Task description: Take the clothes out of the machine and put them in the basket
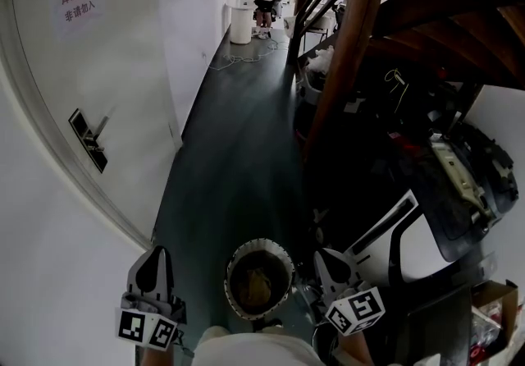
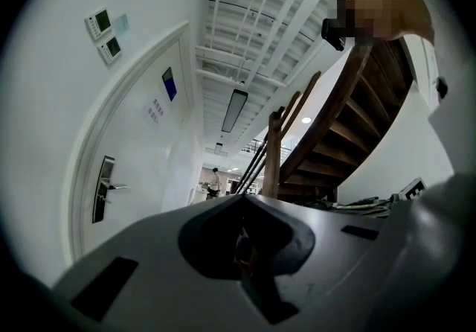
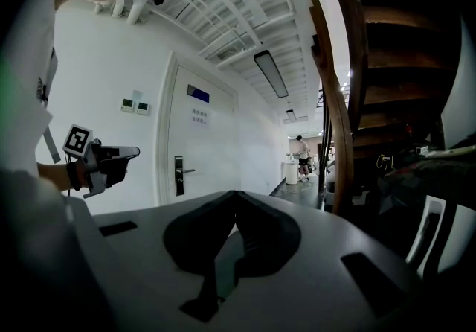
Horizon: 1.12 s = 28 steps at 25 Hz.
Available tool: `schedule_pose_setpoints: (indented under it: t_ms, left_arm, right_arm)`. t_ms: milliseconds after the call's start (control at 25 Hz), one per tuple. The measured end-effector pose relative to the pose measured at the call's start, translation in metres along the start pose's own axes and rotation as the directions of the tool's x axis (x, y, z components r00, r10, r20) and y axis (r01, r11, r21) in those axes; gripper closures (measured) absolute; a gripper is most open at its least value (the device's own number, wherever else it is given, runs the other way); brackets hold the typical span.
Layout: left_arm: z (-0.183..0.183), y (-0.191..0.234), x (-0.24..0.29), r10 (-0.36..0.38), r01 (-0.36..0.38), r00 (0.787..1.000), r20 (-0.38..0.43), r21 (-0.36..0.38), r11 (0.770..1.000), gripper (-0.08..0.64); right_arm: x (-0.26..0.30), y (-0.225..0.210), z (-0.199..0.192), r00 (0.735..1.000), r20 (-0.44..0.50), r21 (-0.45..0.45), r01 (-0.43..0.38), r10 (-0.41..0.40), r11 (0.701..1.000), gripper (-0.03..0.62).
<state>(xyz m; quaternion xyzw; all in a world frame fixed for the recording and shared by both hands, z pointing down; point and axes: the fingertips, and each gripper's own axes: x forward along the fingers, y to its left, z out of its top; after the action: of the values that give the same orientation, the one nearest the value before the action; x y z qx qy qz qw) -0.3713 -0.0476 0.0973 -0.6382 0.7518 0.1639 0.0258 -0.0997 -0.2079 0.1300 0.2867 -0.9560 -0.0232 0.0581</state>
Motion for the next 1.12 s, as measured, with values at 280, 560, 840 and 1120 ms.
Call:
schedule_pose_setpoints:
  t_ms: [280,560,840,1120]
  left_arm:
    - [-0.005,-0.002,-0.001,-0.014,0.014,1.000,-0.006,-0.021,1.000,0.548]
    - [-0.008,-0.002,-0.001,-0.029,0.029,1.000,-0.011,-0.037,0.999,0.548]
    - [-0.014,-0.002,-0.003,-0.038,0.037,0.999,-0.022,-0.049,0.998,0.548]
    - [-0.022,0.000,-0.005,-0.042,0.040,0.998,-0.035,-0.065,0.997,0.548]
  right_arm:
    - [-0.001,0.006,0.002,1.000,-0.001,-0.006,0.001,-0.001,1.000,0.577]
    - [-0.007,0.014,0.007,1.000,0.015,-0.066,0.023,-0.022,0.998,0.578]
    - [-0.008,0.020,0.003,1.000,0.007,-0.064,0.019,-0.019,0.998,0.578]
    - [-0.009,0.024,-0.003,1.000,-0.001,-0.060,0.023,-0.023,0.998,0.578]
